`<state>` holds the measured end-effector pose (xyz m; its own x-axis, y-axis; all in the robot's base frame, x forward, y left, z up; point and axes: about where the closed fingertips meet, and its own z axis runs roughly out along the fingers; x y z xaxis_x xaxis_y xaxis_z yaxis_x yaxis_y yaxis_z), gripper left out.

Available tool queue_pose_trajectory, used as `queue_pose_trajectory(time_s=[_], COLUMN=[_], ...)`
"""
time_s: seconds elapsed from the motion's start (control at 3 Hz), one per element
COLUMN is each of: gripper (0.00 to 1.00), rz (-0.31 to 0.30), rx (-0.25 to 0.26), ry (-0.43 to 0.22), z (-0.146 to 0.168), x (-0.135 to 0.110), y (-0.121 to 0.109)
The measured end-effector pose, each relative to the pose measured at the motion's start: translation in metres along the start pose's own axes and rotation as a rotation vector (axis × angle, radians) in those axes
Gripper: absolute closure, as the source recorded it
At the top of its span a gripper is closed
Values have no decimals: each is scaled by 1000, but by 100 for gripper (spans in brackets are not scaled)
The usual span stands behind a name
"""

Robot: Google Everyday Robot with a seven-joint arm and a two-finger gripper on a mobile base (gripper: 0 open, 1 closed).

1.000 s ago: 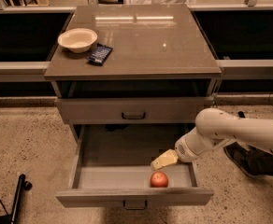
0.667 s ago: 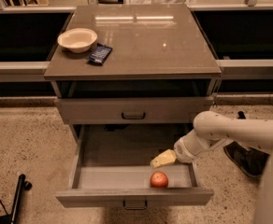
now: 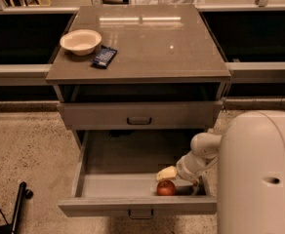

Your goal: Pick apple from middle drawer and place on counter

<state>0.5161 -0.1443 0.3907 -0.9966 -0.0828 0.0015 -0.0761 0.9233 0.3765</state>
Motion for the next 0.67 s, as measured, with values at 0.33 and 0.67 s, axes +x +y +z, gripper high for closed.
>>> queue_pose_trajectory(time_s=[0.33, 0.67], gripper=[0, 0], rz=[35, 35], rx=[18, 43], ry=[33, 54], z=[30, 36], x=[2, 7], y=[3, 18])
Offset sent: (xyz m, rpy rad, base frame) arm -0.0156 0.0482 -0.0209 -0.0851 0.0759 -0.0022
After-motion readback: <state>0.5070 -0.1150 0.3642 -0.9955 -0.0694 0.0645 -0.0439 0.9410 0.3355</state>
